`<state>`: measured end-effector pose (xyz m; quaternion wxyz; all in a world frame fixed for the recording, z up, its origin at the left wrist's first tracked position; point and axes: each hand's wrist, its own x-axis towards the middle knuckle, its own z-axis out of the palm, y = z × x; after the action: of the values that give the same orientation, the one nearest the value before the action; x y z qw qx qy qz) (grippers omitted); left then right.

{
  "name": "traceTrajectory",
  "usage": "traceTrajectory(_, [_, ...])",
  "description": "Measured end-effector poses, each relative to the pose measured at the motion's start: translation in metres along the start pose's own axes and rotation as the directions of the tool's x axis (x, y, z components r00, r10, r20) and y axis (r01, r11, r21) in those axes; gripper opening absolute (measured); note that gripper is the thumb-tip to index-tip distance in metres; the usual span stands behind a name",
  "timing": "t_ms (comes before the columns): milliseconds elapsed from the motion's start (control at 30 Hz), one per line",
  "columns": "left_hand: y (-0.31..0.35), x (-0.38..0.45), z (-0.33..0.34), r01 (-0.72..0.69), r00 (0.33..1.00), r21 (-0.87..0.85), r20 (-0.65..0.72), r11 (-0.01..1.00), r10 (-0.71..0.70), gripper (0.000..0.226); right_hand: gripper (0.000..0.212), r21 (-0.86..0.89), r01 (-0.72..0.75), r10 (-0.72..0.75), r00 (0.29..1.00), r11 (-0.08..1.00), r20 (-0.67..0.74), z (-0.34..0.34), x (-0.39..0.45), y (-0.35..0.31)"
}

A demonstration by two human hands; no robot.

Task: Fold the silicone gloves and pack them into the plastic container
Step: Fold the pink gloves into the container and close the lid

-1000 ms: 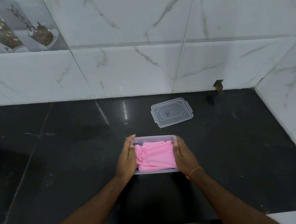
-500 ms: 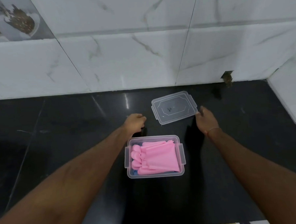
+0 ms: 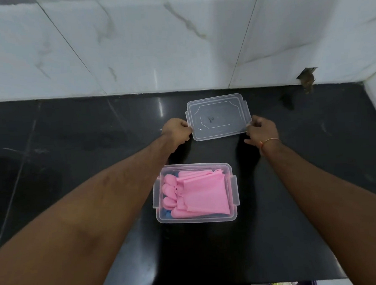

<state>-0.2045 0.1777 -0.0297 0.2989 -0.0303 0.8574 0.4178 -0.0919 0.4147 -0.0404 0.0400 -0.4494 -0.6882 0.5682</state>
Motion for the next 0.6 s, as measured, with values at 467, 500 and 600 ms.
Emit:
traceTrajectory(467, [-0.055,-0.115,-0.072,-0.241,0.967,-0.466,-0.189,0.851,0.171,0.018,0.015,0.616,-0.173,0.083,0.982,0.769,0.172,0.010,-0.120,-0.024])
traceTrajectory(500, [-0.061,-0.123,-0.074,-0.240,0.968,-0.476,-0.187,0.846,0.169,0.018,0.015,0.617,-0.186,0.079,0.977,0.764,0.198,0.010,-0.129,-0.023])
traceTrajectory(600, [-0.075,-0.146,-0.076,-0.215,0.974,-0.537,-0.175,0.816,0.142,0.021,0.021,0.624,-0.229,0.089,0.965,0.747,0.247,0.007,-0.155,-0.022])
